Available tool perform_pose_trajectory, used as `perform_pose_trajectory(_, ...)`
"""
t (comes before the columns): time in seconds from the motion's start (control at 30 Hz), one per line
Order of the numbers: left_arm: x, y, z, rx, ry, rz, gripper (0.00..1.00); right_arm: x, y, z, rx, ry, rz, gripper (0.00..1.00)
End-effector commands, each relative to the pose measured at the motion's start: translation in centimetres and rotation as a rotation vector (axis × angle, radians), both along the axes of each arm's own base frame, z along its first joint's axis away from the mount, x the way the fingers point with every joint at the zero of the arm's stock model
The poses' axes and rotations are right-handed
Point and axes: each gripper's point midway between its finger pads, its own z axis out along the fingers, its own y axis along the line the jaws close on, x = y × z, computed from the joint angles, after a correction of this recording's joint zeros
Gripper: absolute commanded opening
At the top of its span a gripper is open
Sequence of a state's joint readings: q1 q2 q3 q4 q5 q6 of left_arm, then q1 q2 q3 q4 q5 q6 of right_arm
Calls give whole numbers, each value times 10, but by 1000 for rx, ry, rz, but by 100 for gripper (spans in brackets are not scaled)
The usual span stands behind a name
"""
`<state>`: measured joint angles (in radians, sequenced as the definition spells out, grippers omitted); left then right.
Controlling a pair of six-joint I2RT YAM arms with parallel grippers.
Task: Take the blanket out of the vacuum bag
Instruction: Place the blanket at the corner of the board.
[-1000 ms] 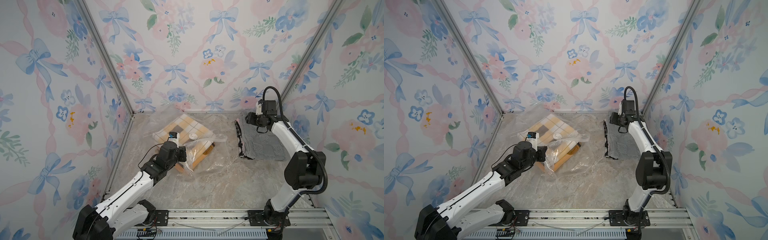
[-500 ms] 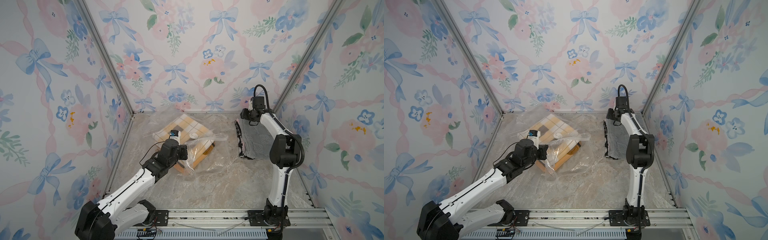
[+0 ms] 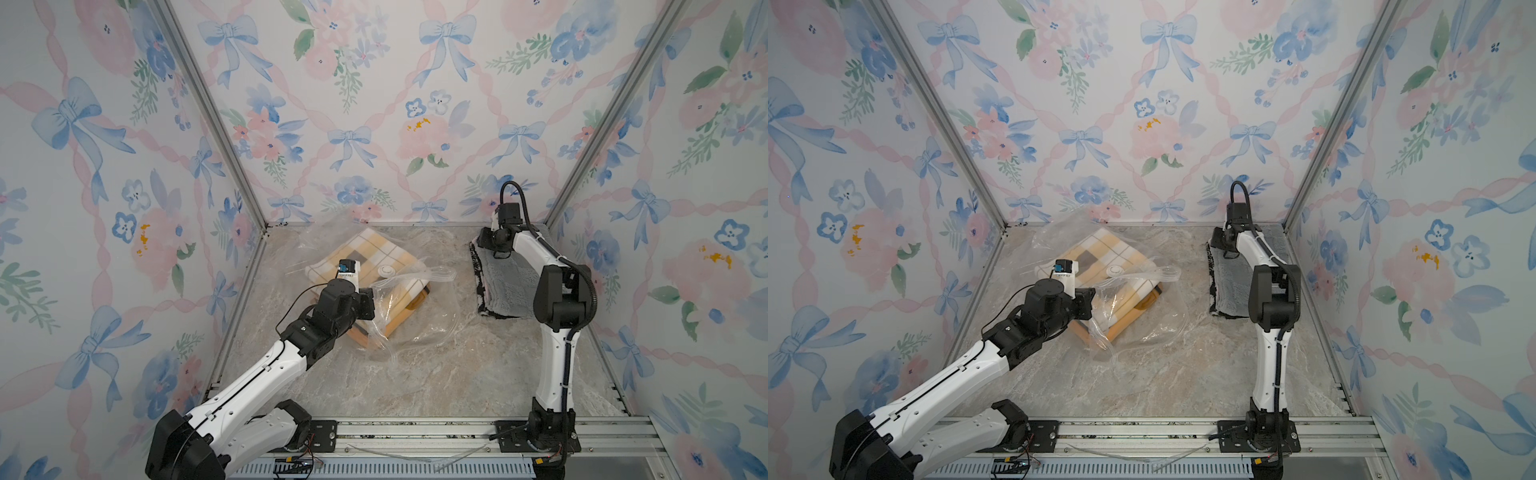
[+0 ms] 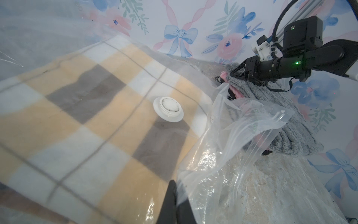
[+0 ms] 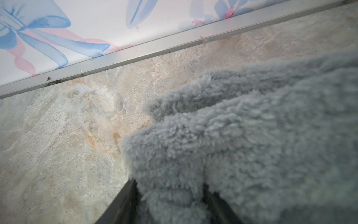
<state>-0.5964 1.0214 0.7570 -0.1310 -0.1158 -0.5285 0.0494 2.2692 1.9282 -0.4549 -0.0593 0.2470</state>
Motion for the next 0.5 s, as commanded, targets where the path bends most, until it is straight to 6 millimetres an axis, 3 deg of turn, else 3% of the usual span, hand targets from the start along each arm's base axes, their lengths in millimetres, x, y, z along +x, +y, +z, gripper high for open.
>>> perform_pose_trajectory(0.0, -2, 3, 4, 3, -4, 13, 0, -8, 5, 35, 43, -44, 24, 54)
perform_pose_trajectory(0.1, -3, 3, 4, 7, -9, 9, 0, -11, 0, 68, 103, -101, 17, 55)
perform_pose_trajectory(0.27, -4, 6, 1, 20, -10, 17, 0, -26, -22, 101, 147, -149, -17, 59)
perform_pose_trajectory(0.37, -4, 6, -1, 25, -8, 16, 0, -40, -45, 100, 128, -114, -65, 62)
perform_pose_trajectory(0.47, -3, 5, -3, 25, -6, 14, 0, -62, -63, 82, 118, -23, -104, 62)
